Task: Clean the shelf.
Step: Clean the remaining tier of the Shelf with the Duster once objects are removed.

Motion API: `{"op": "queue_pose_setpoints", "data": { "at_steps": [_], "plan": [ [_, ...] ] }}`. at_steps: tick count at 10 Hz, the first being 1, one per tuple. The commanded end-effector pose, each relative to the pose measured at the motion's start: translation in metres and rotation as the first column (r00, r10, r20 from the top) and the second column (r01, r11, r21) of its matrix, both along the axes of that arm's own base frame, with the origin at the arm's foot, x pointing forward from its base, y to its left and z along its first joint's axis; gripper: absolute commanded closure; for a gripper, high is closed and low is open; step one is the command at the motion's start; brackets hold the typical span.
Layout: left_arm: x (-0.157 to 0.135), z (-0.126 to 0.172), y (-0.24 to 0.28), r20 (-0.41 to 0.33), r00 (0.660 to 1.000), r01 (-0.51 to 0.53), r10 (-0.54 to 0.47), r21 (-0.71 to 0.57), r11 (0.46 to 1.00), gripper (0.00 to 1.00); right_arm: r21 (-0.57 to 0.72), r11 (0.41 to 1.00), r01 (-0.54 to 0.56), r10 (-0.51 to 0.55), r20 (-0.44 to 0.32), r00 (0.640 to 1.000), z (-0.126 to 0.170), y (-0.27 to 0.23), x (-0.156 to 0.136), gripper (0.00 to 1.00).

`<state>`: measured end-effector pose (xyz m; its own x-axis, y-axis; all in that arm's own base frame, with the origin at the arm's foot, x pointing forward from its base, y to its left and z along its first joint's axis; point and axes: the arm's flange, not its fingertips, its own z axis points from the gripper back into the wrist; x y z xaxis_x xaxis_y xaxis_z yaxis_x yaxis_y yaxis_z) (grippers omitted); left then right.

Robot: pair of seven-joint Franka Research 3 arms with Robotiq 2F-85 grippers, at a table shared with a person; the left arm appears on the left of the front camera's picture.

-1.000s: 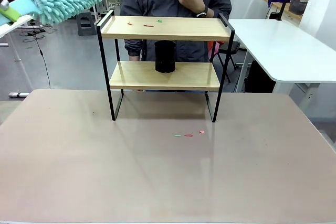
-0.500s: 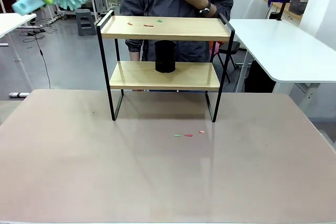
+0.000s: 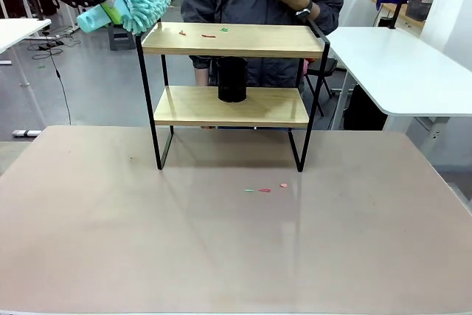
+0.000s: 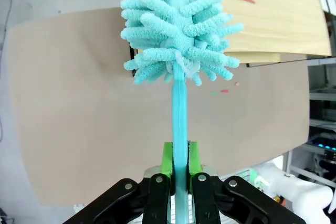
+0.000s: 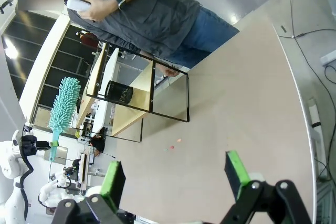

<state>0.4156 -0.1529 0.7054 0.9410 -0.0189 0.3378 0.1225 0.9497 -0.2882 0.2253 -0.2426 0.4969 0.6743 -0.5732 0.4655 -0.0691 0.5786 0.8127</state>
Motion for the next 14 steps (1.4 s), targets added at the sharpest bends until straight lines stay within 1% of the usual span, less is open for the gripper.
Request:
{"op": "queue_pose_setpoints", "data": {
  "at_steps": [1, 2, 4, 5, 6, 7, 8, 9, 10, 11, 12, 13, 14],
  "plan": [
    [0.002, -0.001, -0.014, -0.029, 1.000, 0.004, -0.003, 0.045, 0.999, 0.88, -0.006, 1.000, -0.003, 0.003, 0.035, 0.999, 0.001, 0.000, 0.003, 0.00],
    [0.004, -0.008, -0.023, -0.064, 0.997, 0.051, -0.048, 0.040, 0.998, 0.88, -0.006, 1.000, -0.003, 0.003, 0.035, 0.999, 0.001, 0.000, 0.003, 0.00],
    [0.007, -0.020, -0.040, -0.063, 0.994, 0.096, -0.092, 0.064, 0.993, 0.88, -0.006, 1.000, -0.003, 0.003, 0.035, 0.999, 0.001, 0.000, 0.003, 0.00],
    [0.007, -0.024, -0.047, -0.071, 0.986, 0.153, -0.151, 0.028, 0.988, 0.88, -0.006, 1.000, -0.003, 0.003, 0.035, 0.999, 0.001, 0.000, 0.003, 0.00],
    [0.008, -0.026, -0.051, -0.059, 0.982, 0.177, -0.178, -0.016, 0.984, 0.88, -0.006, 1.000, -0.003, 0.003, 0.035, 0.999, 0.001, 0.000, 0.003, 0.00],
    [0.008, -0.028, -0.052, -0.065, 0.972, 0.221, -0.225, -0.055, 0.974, 0.88, -0.006, 1.000, -0.003, 0.003, 0.035, 0.999, 0.001, 0.000, 0.003, 0.00],
    [0.009, -0.030, -0.054, -0.077, 0.954, 0.283, -0.288, -0.068, 0.957, 0.88, -0.006, 1.000, -0.003, 0.003, 0.035, 0.999, 0.001, 0.000, 0.003, 0.00],
    [0.011, -0.032, -0.056, -0.104, 0.919, 0.375, -0.381, -0.073, 0.924, 0.88, -0.006, 1.000, -0.003, 0.003, 0.035, 0.999, 0.001, 0.000, 0.003, 0.00],
    [0.010, -0.028, -0.055, -0.131, 0.871, 0.461, -0.473, -0.112, 0.880, 0.88, -0.006, 1.000, -0.003, 0.003, 0.035, 0.999, 0.001, 0.000, 0.003, 0.00],
    [0.008, -0.023, -0.050, -0.139, 0.796, 0.567, -0.589, -0.166, 0.807, 0.88, -0.006, 1.000, -0.003, 0.003, 0.035, 0.999, 0.001, 0.000, 0.003, 0.00],
    [0.002, -0.019, -0.044, -0.148, 0.692, 0.671, -0.707, -0.232, 0.705, 0.88, -0.006, 1.000, -0.003, 0.003, 0.035, 0.999, 0.001, 0.000, 0.003, 0.00],
    [-0.011, -0.016, -0.036, -0.161, 0.532, 0.778, -0.832, -0.297, 0.554, 0.88, -0.006, 1.000, -0.003, 0.003, 0.035, 0.999, 0.001, 0.000, 0.003, 0.00],
    [-0.029, -0.010, -0.022, -0.148, 0.309, 0.857, -0.939, -0.385, 0.343, 0.88, -0.006, 1.000, -0.003, 0.003, 0.035, 0.999, 0.001, 0.000, 0.003, 0.00]
  ]
}}
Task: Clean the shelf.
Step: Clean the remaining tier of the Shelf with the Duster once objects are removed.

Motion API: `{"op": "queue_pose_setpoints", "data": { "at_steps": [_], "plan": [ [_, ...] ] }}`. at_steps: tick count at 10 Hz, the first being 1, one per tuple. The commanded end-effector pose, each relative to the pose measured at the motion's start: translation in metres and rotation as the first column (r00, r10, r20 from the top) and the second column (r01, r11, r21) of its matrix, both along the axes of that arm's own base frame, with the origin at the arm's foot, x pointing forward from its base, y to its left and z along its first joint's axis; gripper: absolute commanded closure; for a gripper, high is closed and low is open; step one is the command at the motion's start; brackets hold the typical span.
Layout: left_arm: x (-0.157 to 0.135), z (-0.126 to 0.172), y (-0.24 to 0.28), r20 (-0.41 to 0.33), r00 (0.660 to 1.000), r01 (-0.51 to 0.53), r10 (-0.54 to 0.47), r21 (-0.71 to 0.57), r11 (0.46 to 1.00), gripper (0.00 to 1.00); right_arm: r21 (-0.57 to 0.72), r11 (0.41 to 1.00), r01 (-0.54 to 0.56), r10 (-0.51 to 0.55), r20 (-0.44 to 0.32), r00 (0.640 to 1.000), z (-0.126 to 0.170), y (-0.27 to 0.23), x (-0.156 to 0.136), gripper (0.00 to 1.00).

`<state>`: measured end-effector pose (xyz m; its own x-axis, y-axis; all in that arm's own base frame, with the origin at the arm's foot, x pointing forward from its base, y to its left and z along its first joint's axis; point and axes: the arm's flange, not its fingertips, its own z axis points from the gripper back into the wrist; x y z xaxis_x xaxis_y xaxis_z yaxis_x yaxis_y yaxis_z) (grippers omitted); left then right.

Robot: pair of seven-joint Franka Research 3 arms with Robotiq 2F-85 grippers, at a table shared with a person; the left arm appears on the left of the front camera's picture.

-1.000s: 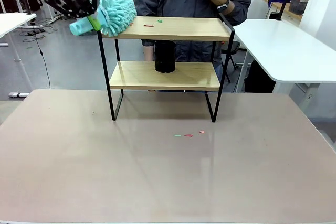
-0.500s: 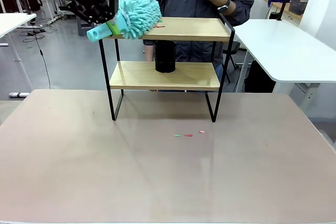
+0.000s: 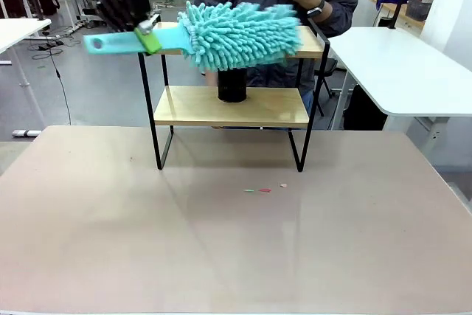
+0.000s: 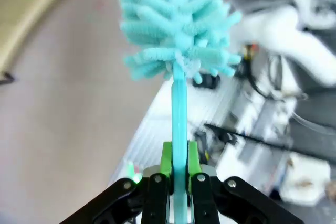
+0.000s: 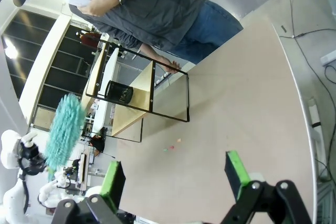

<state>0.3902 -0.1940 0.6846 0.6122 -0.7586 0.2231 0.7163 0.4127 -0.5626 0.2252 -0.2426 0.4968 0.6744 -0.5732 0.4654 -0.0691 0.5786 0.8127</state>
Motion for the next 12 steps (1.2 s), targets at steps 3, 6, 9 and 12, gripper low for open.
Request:
{"op": "queue_pose_setpoints", "data": {
  "at_steps": [3, 6, 9, 12],
  "plan": [
    [-0.025, 0.034, 0.082, -0.045, 0.948, 0.305, -0.316, -0.157, 0.939, 0.88, -0.006, 1.000, -0.003, 0.003, 0.035, 0.999, 0.001, 0.000, 0.003, 0.00],
    [-0.058, 0.042, 0.220, 0.125, 0.966, -0.187, 0.226, -0.266, 0.946, 0.88, -0.006, 1.000, -0.003, 0.003, 0.035, 0.999, 0.001, 0.000, 0.003, 0.00],
    [-0.067, -0.041, 0.344, 0.177, 0.814, -0.510, 0.553, -0.237, 0.827, 0.88, -0.006, 1.000, -0.003, 0.003, 0.035, 0.999, 0.001, 0.000, 0.003, 0.00],
    [-0.029, -0.124, 0.376, 0.086, 0.840, -0.541, 0.536, 0.045, 0.840, 0.88, -0.006, 1.000, -0.003, 0.003, 0.035, 0.999, 0.001, 0.000, 0.003, 0.00]
  ]
}}
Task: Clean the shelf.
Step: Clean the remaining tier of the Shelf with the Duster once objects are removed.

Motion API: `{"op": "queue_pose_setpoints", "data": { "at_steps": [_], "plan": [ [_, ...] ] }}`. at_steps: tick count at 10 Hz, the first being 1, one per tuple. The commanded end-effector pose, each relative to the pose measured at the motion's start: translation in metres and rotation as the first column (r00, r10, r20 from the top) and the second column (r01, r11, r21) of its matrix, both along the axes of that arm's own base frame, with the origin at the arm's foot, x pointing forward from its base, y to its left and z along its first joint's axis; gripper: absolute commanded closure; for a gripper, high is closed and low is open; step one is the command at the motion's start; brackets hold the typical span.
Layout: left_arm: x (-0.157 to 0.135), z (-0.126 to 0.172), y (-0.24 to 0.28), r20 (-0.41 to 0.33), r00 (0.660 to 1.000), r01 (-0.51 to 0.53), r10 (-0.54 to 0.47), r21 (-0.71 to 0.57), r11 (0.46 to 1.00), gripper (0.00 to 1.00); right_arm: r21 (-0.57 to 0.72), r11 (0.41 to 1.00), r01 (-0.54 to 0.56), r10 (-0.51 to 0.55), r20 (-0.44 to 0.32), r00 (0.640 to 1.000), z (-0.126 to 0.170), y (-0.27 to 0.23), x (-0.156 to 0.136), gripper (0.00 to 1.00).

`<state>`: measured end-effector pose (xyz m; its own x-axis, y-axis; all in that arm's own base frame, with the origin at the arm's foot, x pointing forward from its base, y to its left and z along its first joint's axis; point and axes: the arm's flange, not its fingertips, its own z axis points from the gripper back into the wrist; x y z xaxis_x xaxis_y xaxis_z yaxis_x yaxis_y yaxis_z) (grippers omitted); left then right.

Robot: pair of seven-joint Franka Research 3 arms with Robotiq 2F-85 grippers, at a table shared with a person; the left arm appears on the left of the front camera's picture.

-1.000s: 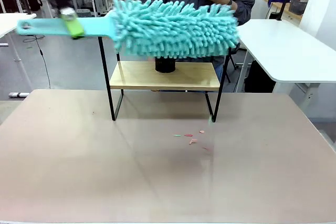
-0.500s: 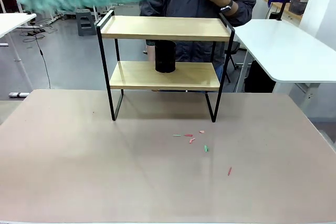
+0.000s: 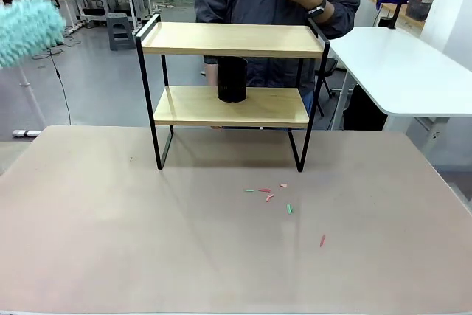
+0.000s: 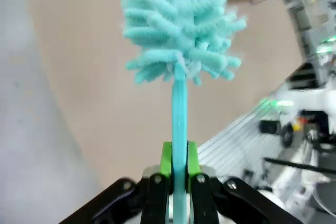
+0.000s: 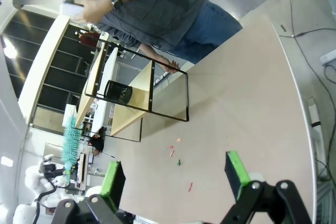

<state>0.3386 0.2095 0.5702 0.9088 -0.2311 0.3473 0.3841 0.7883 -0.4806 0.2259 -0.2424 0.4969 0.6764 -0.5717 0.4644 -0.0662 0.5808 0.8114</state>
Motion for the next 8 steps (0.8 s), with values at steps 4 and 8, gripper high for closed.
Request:
{"op": "queue_pose_setpoints", "data": {
  "at_steps": [4, 8],
  "plan": [
    [-0.0145, 0.0353, 0.0031, 0.070, 0.998, -0.003, 0.007, -0.058, 0.998, 0.88, -0.003, 1.000, -0.003, 0.003, 0.038, 0.999, 0.0006, -0.0005, 0.0020, 0.00],
    [-0.0145, 0.0353, 0.0031, 0.070, 0.998, -0.003, 0.007, -0.058, 0.998, 0.88, -0.003, 1.000, -0.003, 0.003, 0.038, 0.999, 0.0006, -0.0005, 0.0020, 0.00]
  ]
}}
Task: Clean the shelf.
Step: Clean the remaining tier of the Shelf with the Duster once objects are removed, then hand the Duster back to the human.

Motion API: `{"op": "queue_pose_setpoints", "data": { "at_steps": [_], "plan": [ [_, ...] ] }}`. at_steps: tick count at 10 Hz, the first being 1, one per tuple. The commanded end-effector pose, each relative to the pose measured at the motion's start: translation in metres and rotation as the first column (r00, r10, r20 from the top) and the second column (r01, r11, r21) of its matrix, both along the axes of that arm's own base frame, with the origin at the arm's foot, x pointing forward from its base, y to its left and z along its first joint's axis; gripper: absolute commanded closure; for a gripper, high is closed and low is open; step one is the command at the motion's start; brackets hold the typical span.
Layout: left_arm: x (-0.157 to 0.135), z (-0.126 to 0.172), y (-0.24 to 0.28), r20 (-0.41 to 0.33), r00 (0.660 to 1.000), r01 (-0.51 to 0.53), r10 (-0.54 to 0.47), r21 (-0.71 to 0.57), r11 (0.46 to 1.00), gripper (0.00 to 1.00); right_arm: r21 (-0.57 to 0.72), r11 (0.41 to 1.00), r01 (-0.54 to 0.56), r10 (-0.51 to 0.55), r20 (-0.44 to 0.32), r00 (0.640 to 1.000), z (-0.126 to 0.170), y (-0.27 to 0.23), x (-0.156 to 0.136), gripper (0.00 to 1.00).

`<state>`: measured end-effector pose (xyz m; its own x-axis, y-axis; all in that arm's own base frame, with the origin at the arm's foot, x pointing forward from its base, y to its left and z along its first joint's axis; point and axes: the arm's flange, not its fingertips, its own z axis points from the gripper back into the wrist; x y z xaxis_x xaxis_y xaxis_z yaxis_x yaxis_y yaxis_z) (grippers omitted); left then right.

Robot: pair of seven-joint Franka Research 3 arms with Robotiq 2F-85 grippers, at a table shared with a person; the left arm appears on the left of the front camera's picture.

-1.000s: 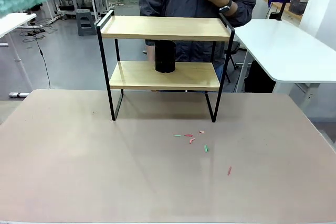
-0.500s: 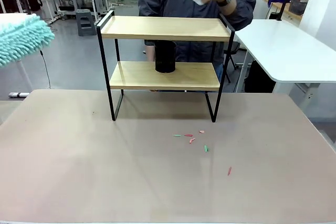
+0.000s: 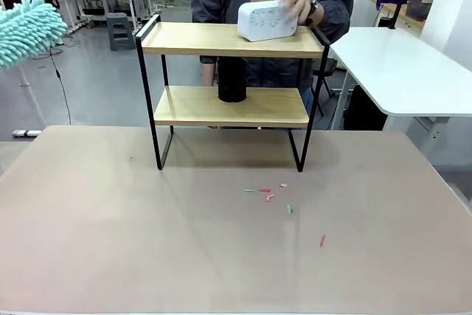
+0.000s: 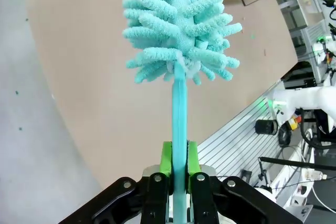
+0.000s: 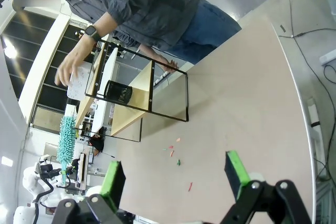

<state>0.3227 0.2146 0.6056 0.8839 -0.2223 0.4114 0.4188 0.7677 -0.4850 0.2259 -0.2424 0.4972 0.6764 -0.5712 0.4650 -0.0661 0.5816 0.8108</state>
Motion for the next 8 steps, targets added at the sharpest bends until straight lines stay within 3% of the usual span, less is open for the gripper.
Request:
{"op": "queue_pose_setpoints", "data": {
  "at_steps": [1, 8],
  "plan": [
    [0.0014, -0.0001, -0.0020, 0.008, 1.000, -0.011, 0.011, -0.021, 1.000, 0.88, -0.002, 1.000, -0.003, 0.003, 0.039, 0.999, 0.0003, -0.0006, 0.0020, 0.00],
    [0.0014, -0.0001, -0.0020, 0.008, 1.000, -0.011, 0.011, -0.021, 1.000, 0.88, -0.002, 1.000, -0.003, 0.003, 0.039, 0.999, 0.0003, -0.0006, 0.0020, 0.00]
  ]
}}
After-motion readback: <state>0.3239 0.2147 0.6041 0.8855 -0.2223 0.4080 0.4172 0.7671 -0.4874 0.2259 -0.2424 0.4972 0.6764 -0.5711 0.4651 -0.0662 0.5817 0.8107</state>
